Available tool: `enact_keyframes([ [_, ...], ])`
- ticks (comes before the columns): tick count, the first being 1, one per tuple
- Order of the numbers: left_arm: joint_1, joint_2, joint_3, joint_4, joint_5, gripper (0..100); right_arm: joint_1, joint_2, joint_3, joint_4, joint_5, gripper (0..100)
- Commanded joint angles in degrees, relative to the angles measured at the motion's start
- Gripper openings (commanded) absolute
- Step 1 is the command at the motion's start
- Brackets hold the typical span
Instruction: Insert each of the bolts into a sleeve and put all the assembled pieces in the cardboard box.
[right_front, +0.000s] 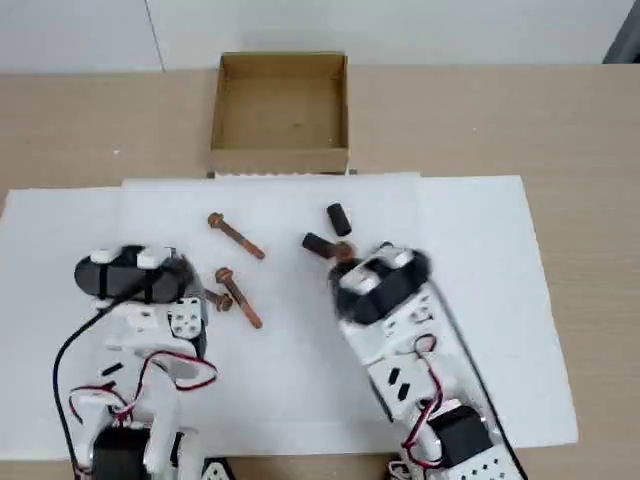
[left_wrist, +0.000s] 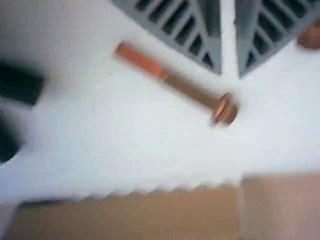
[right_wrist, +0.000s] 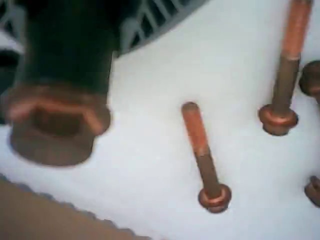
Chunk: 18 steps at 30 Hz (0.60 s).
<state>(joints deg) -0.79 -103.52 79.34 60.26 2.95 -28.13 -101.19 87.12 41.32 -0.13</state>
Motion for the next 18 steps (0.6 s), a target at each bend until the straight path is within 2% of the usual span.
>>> enact_keyframes([
  [1,-1.9,-0.4,3.1,-1.3,-0.7,0,1.2,3.5,-11.1,3.9,-6.4,0.2],
  [5,-1.8,-0.4,7.8,-1.6,-0.7,0,1.3,15.0,-23.0,6.3,-10.1,0.2],
  [11,-1.7,-0.4,11.4,-1.7,-0.7,0,1.3,36.5,-38.8,5.8,-10.4,0.2],
  [18,-1.7,-0.4,14.5,-1.7,-0.7,0,3.6,58.9,-52.4,-1.0,-9.9,0.3],
])
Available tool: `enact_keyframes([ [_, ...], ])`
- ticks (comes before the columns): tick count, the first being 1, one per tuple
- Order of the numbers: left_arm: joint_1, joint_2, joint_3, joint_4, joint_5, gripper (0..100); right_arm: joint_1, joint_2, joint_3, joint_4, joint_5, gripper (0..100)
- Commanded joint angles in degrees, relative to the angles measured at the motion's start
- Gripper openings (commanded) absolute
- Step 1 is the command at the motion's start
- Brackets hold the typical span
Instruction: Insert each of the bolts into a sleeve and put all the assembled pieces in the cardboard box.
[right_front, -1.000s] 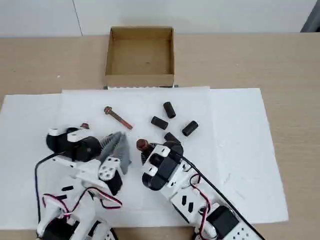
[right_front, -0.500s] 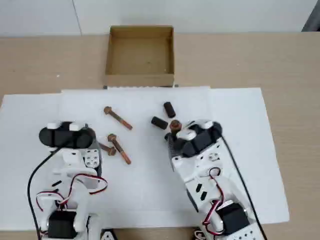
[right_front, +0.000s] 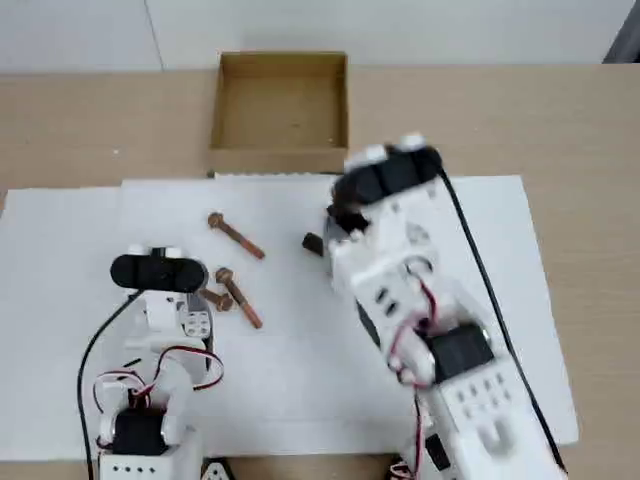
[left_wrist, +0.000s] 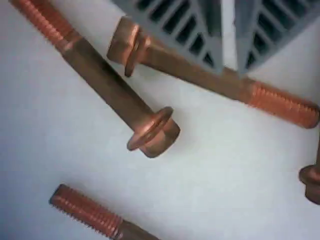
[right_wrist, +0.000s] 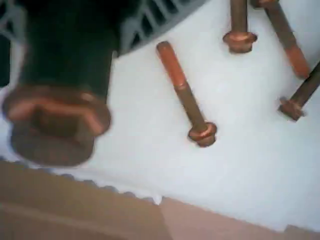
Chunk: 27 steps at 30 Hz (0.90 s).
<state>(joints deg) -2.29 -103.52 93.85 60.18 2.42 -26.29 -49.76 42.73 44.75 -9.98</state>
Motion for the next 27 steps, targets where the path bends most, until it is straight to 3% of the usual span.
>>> enact_keyframes([
  [1,-0.2,-0.4,0.0,-1.6,-0.2,0,2.4,10.7,-9.8,-6.0,1.0,0.3],
  [13,-0.2,-0.4,0.0,-1.6,-0.2,0,4.7,45.6,-35.4,-18.2,15.9,0.3],
  [27,-0.2,-0.4,0.0,-1.6,-0.2,0,4.4,76.0,-62.6,-29.1,36.1,0.3],
])
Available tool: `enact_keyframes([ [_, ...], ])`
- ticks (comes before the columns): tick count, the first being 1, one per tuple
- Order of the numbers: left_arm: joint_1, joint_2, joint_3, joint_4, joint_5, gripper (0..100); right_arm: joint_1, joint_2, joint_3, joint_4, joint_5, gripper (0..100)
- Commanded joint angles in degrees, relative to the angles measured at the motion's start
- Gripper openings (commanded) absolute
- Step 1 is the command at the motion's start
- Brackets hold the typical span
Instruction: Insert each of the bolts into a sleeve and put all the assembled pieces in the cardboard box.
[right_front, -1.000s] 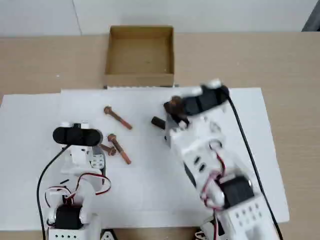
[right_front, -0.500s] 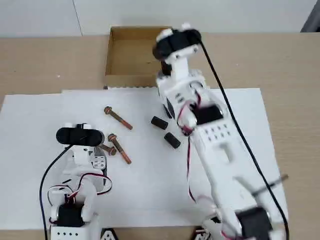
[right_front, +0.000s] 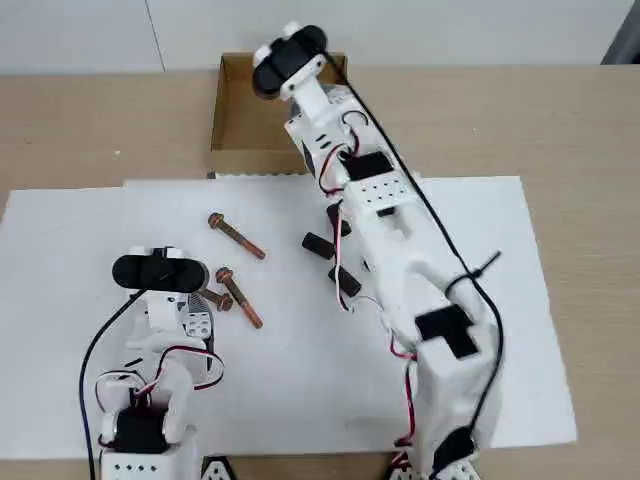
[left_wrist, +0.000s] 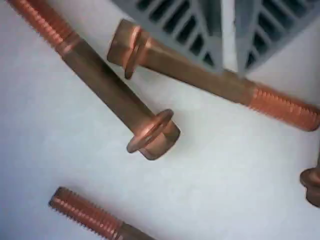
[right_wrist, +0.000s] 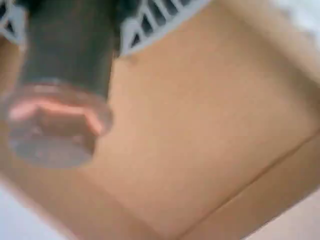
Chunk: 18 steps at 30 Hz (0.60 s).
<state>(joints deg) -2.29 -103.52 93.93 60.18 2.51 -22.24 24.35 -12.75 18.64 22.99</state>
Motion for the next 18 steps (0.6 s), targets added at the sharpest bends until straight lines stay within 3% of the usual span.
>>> enact_keyframes([
  [1,-0.2,-0.4,-0.1,-1.6,-0.3,0,0.2,3.5,-8.3,-3.4,4.1,0.3],
  [7,-0.3,-0.4,-0.1,-1.6,-0.2,0,-0.6,10.4,-13.0,-3.0,5.5,1.0],
  [12,-0.3,-0.4,-0.1,-1.6,-0.2,0,-1.4,11.3,-13.0,-2.9,5.3,16.4],
  [18,-0.3,-0.4,-0.1,-1.6,-0.2,0,-1.6,11.4,-13.0,-2.9,5.3,12.1],
])
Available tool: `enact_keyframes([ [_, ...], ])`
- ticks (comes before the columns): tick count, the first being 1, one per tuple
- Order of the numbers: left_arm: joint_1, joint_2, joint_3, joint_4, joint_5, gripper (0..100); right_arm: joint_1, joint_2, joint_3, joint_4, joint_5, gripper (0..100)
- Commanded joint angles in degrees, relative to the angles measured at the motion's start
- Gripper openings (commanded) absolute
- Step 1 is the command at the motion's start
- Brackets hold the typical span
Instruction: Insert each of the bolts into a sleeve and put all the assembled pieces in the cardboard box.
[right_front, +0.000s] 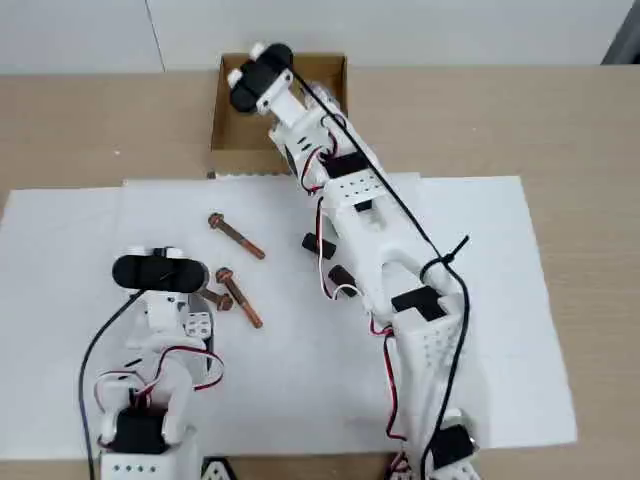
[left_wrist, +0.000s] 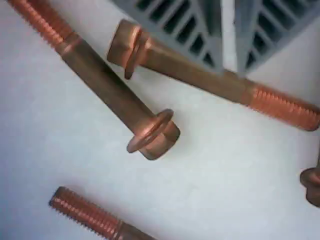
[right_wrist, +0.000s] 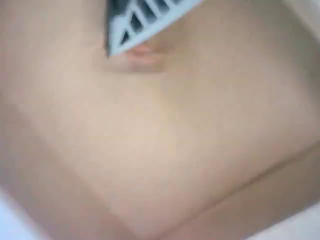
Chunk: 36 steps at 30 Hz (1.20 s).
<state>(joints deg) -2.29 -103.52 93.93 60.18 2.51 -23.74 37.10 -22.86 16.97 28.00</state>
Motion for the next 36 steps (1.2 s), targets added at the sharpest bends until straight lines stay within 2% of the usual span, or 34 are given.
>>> enact_keyframes([
  [1,-0.3,-0.4,-0.1,-1.6,-0.2,0,0.0,-1.4,-2.9,-1.3,0.3,11.6],
  [10,-0.2,-0.4,-0.1,-1.6,-0.2,0,0.0,-2.0,-2.9,-0.3,0.2,11.0],
  [12,-0.2,-0.4,-0.1,-1.6,-0.2,0,0.1,-2.1,-3.0,0.9,0.1,7.6],
  [14,-0.2,-0.4,-0.1,-1.6,-0.2,0,0.2,-2.9,-3.0,2.2,0.1,0.0],
  [16,-0.2,-0.4,-0.1,-1.6,-0.2,0,0.3,-4.4,-3.0,4.4,-0.1,1.3],
  [19,-0.2,-0.4,-0.1,-1.6,-0.2,0,0.3,-6.8,-3.0,7.9,-4.3,0.3],
  [36,-0.2,-0.4,-0.1,-1.6,-0.2,0,1.0,-24.8,-3.0,44.4,-22.2,0.3],
])
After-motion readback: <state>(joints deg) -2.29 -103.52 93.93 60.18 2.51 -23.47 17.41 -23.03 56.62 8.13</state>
